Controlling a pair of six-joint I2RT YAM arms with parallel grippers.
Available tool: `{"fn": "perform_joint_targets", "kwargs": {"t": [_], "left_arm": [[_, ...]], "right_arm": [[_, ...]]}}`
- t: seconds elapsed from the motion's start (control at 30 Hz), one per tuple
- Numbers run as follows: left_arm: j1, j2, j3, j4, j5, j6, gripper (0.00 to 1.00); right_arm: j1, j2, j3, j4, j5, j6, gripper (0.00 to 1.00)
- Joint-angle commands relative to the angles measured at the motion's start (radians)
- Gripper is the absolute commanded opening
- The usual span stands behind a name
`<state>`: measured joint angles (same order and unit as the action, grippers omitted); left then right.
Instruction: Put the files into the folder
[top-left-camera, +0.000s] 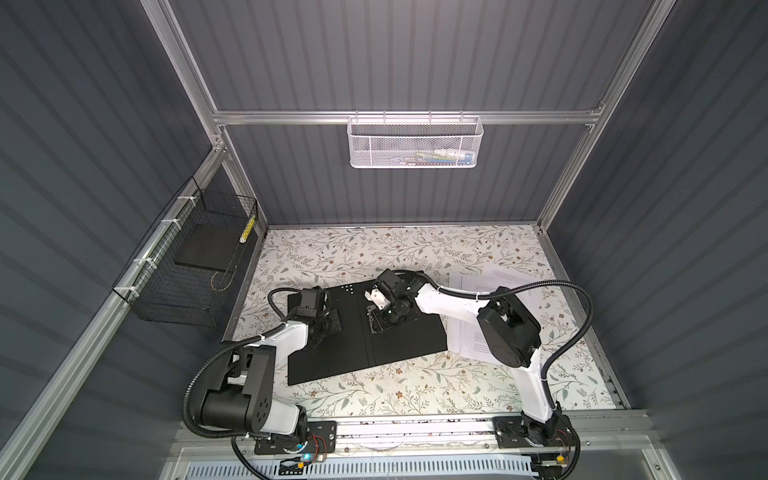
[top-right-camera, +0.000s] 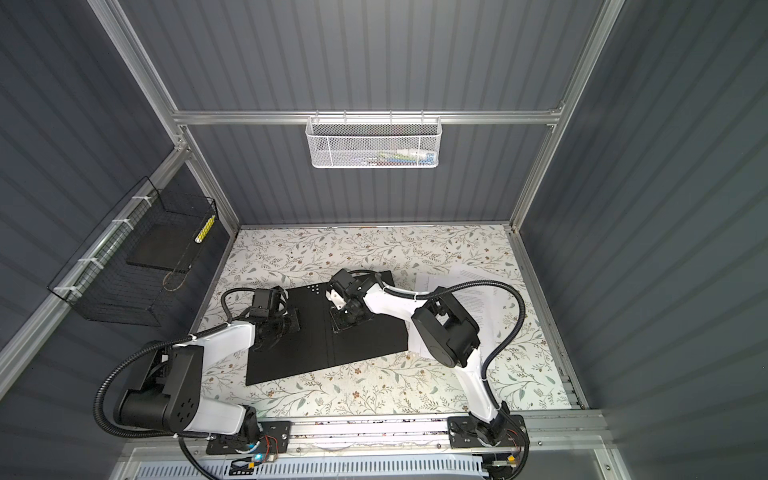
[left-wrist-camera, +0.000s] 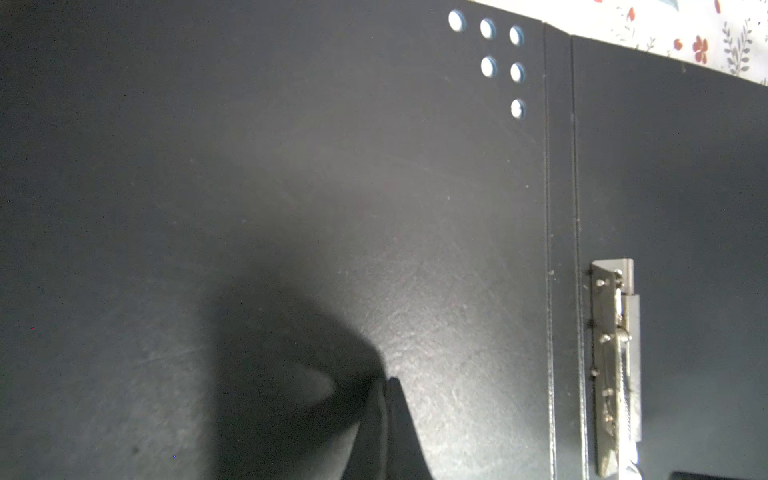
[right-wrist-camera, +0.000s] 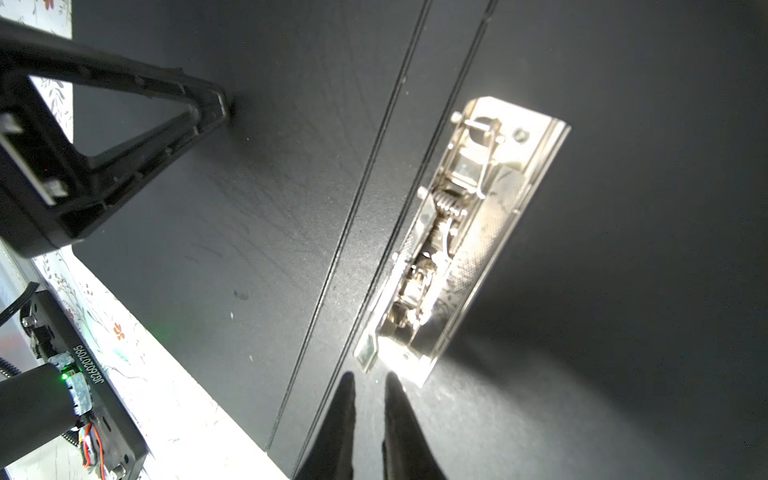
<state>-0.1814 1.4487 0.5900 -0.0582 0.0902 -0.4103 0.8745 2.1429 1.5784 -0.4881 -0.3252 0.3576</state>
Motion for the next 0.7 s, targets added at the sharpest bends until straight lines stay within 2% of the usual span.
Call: {"fn": "perform_joint_targets", "kwargs": {"t": [0.0, 0.67], "left_arm": [[0.008, 0.024, 0.011, -0.038, 0.011, 0.019, 0.00], [0.010, 0.035, 0.016, -0.040, 0.016, 0.022, 0.00]], "right_arm": [[0.012, 0.028, 0.032, -0.022, 0.003, -0.011, 0.17], [0.017, 0.024, 0.036, -0.034, 0.030, -0.008, 0.12]]}}
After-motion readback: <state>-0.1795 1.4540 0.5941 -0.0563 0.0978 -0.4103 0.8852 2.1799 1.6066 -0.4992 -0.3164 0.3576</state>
